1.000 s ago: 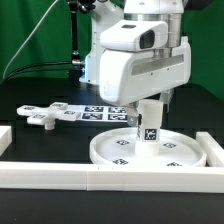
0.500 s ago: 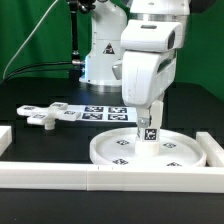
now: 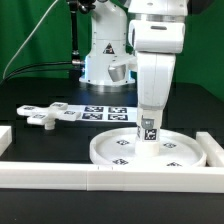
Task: Assemble round table
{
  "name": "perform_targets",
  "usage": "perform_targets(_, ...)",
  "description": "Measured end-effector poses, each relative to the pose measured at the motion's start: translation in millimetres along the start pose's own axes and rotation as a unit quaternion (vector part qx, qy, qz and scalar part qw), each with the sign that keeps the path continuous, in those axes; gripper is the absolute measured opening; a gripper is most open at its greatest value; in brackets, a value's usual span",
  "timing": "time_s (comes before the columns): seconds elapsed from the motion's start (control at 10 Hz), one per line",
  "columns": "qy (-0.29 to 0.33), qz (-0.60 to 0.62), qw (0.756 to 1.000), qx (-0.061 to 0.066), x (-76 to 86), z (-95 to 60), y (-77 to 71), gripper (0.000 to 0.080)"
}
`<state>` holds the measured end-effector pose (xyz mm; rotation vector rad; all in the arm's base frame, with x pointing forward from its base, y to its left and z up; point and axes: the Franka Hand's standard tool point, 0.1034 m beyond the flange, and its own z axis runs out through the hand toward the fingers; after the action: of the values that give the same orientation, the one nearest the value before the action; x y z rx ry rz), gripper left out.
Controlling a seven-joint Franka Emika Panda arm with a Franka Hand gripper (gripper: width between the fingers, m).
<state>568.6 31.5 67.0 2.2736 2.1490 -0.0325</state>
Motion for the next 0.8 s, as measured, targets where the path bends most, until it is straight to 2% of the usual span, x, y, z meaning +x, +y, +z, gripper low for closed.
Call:
perform_targets(0.2,-0.001,-0.025,1.0,0.0,-2.4,0.2,0.1,0.0648)
perform_targets(0.4,-0.002,-0.023,1.0,0.005,-3.8,0.8,-2.1,0.0398)
perform_targets(0.5,-0.003,-0.02,1.0,0.007,-7.5,0.9,-2.7,0.0362)
perform_targets(0.6,-0.006,-0.008,1.0,0.009,-13.3,1.0,-3.1,0.0362)
perform_targets(0.7,-0.009,-0.004,1.0,0.01,-17.3,1.7,-3.4,0.0198)
perform_targets(0.8,-0.01,0.018,1.0,0.012,-19.4,2.3,-4.3,0.0073)
